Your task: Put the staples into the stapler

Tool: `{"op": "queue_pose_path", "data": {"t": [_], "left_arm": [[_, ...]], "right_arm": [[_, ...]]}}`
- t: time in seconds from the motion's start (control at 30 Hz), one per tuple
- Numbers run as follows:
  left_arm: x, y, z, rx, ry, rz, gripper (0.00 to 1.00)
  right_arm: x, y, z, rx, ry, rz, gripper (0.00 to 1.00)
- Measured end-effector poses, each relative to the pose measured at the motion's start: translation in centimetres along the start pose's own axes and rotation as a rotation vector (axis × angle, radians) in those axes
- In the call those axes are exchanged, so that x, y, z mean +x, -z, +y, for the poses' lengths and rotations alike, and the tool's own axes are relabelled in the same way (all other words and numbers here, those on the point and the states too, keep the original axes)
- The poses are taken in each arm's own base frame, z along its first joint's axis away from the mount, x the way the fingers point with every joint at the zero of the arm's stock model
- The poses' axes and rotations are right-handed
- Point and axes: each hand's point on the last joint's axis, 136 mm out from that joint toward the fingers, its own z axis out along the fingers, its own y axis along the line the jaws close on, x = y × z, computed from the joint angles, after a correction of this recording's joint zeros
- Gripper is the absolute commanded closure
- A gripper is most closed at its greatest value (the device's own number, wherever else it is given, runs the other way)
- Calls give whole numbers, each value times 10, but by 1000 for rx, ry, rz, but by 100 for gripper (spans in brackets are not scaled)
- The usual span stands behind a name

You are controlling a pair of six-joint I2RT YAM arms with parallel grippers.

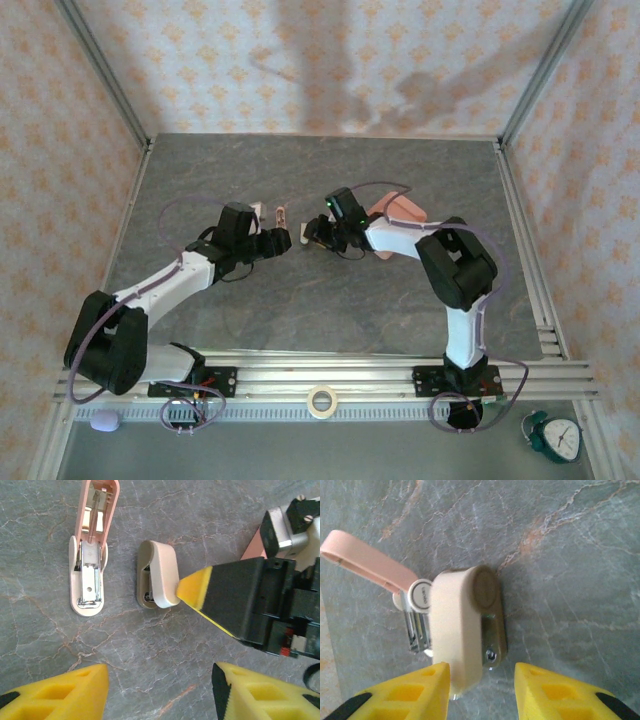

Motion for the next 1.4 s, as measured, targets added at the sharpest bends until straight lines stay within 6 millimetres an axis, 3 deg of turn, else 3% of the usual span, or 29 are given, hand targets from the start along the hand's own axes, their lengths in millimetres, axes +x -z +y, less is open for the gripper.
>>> {"op": "queue_pose_path", "data": {"t": [0.2,0.37,0.57,0.8,0.9,1.0,1.13,1.4], "left_arm": [[1,2,0,-2,-21,3,42],[1,2,0,-2,-29,4,42],[1,3,0,-1,-38,3,42],[12,6,7,-6,-38,10,41],[19,6,12,-13,-35,19,41],[24,6,16,-15,-34,22,41],[35,8,23,-28,-32,38,41],[27,16,21,-33,-75,-5,41]], "right_arm": [[-6,36,24,-23,66,-48,60],[-9,54,25,9,96,-79,59],[-13,69,-11,170,89,-89,50],[-58,101,-54,318,-1,-170,46],[-74,112,-62,361,-17,-200,46],[-86,114,-62,394,-5,-211,46],[-109,100,-60,438,26,-211,46],[-120,75,-94,615,69,-146,47]]}}
